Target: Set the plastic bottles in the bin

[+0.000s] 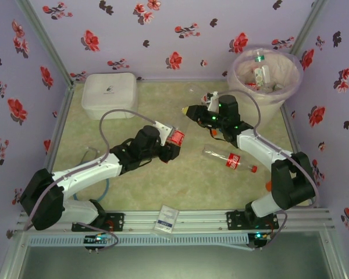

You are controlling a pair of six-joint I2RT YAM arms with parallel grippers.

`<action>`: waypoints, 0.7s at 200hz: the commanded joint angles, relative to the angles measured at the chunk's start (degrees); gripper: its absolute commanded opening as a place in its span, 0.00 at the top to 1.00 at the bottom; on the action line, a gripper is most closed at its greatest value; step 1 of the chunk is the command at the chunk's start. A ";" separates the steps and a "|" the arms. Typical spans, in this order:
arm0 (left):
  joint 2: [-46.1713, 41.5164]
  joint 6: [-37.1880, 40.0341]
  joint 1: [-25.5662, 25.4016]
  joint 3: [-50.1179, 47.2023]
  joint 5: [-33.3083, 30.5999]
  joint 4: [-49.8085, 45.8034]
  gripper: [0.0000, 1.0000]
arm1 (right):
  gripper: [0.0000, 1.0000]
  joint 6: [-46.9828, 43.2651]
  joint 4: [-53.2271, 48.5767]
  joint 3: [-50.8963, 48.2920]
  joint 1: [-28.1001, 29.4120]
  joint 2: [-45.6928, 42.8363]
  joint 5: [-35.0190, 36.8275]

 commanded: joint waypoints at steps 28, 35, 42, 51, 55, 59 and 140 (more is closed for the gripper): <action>-0.31 0.86 -0.42 0.34 -0.83 0.02 0.38 | 0.72 -4.01 -3.14 2.61 -0.33 -3.69 3.55; -0.94 0.64 -0.37 -0.03 -1.47 -0.06 0.27 | 0.73 -5.96 -5.76 3.99 -0.72 -4.77 4.56; -1.65 0.50 -0.37 -0.53 -2.61 0.03 0.16 | 0.73 -8.44 -9.02 5.77 -1.31 -5.91 5.91; -2.38 0.41 -0.28 -1.46 -4.29 0.26 0.05 | 0.73 -13.23 -14.23 8.90 -2.27 -7.79 8.29; -2.52 0.34 -0.05 -1.76 -5.13 0.24 0.01 | 0.73 -15.75 -17.20 10.67 -2.97 -8.48 9.42; -2.53 0.20 0.10 -1.99 -5.75 -0.06 0.00 | 0.74 -18.36 -20.67 12.68 -3.85 -9.27 10.86; 5.09 -1.70 0.95 -2.40 -5.80 1.37 0.00 | 0.95 -41.48 -33.37 40.33 -16.70 -14.84 37.47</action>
